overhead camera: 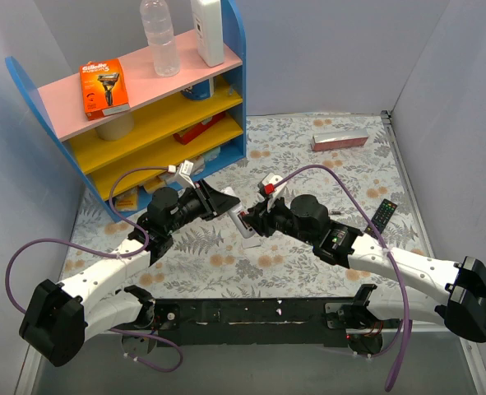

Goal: Load the batteries into the remote control

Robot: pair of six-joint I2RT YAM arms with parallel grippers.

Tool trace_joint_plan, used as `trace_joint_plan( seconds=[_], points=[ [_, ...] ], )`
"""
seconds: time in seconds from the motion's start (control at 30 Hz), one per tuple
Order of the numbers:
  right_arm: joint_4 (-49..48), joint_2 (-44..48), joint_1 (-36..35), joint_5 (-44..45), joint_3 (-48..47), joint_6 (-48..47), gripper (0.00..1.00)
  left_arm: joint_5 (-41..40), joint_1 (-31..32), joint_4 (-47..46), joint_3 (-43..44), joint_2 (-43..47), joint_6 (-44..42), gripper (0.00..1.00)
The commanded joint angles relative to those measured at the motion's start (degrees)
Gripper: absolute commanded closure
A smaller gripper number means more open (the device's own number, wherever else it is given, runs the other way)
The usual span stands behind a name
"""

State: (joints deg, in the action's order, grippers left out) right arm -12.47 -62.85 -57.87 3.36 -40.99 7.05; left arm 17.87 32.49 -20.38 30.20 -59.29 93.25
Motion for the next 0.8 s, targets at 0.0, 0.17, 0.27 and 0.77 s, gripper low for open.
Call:
trace_joint_plan(
  seconds=[0.0, 0.17, 0.27, 0.77],
  points=[
    [-0.7, 1.6, 0.1, 1.7, -0.2, -0.2, 0.60, 0.9, 0.2, 2.4, 3.7, 1.0, -2.1, 1.00],
    [1.6, 3.7, 0.1, 1.6, -2.0, -0.8, 0.40, -0.1, 0.2, 8.4, 6.1, 0.6, -5.1, 1.00],
    [3.7, 4.8, 0.1, 1.0, -3.5, -2.6, 0.29, 0.0, 0.2, 12.1, 8.1, -0.4, -6.8, 1.00],
    [23.4, 6.4, 1.1, -15.2, -13.5, -37.0, 0.35, 4.8, 0.2, 20.0, 13.9, -0.8, -12.8, 1.00]
  ],
)
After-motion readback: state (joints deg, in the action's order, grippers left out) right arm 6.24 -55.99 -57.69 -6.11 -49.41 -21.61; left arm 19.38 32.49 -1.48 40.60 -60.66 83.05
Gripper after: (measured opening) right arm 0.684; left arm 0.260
